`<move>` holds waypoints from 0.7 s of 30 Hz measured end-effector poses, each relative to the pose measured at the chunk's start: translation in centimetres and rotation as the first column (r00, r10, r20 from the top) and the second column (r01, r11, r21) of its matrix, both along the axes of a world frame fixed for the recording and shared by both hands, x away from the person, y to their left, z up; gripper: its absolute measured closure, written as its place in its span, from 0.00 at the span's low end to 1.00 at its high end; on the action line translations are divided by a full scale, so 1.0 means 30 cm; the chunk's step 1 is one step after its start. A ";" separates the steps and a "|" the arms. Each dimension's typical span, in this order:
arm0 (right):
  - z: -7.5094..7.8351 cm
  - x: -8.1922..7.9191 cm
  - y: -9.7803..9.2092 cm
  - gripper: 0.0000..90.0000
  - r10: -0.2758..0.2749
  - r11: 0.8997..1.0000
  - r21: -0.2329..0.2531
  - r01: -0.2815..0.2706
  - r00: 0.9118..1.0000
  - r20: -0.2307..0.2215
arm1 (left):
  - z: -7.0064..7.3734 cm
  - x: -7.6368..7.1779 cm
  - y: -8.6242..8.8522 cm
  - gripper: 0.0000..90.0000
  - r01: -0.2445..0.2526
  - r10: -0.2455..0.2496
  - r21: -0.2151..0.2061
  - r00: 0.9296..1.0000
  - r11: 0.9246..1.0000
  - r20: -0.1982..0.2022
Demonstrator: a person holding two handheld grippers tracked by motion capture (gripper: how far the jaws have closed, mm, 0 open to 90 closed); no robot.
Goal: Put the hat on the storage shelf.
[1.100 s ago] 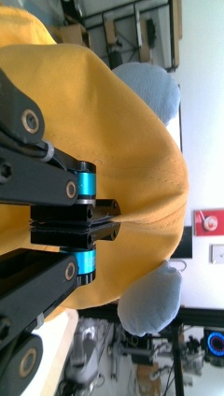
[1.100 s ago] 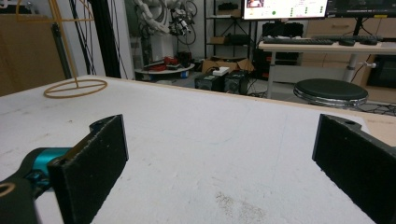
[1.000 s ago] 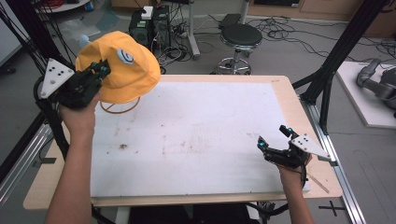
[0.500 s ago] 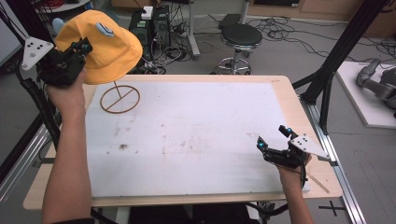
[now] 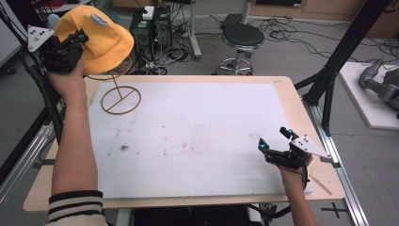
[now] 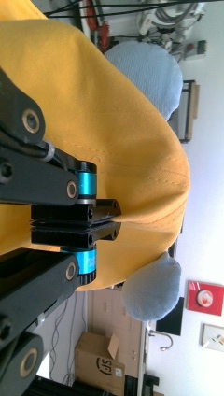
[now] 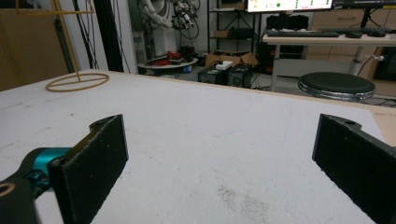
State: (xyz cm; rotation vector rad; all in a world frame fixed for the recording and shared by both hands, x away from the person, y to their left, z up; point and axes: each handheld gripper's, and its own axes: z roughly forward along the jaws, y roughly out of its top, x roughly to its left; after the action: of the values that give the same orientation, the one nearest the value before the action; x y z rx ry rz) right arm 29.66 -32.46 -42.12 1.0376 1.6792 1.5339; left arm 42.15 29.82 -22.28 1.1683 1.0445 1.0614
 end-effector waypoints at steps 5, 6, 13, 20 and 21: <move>-0.004 -0.002 -0.006 0.03 0.001 1.000 -0.001 -0.001 1.000 -0.002 | -0.038 0.048 -0.002 0.98 -0.006 0.006 -0.003 1.000 1.000 -0.030; -0.005 -0.005 -0.006 0.03 0.001 1.000 0.002 -0.001 1.000 -0.008 | -0.045 0.054 -0.001 0.98 -0.010 0.010 -0.007 0.999 1.000 -0.037; -0.007 -0.007 -0.009 0.03 0.000 1.000 0.002 0.001 1.000 -0.006 | -0.091 0.082 0.019 0.98 -0.025 0.024 -0.019 0.996 0.999 -0.088; -0.013 0.000 -0.004 0.03 0.004 1.000 0.000 -0.004 1.000 -0.016 | -0.126 0.110 0.019 0.98 -0.027 0.027 0.004 0.991 1.000 -0.131; -0.014 0.003 -0.004 0.03 0.003 1.000 -0.004 -0.004 1.000 -0.012 | -0.130 0.114 0.017 0.98 -0.025 0.027 0.015 0.991 1.000 -0.134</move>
State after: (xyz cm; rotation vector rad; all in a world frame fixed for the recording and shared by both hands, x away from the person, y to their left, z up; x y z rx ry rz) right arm 29.73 -32.58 -42.53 1.0444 1.6922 1.5291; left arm 45.56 30.33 -26.18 1.2534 1.1615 1.0228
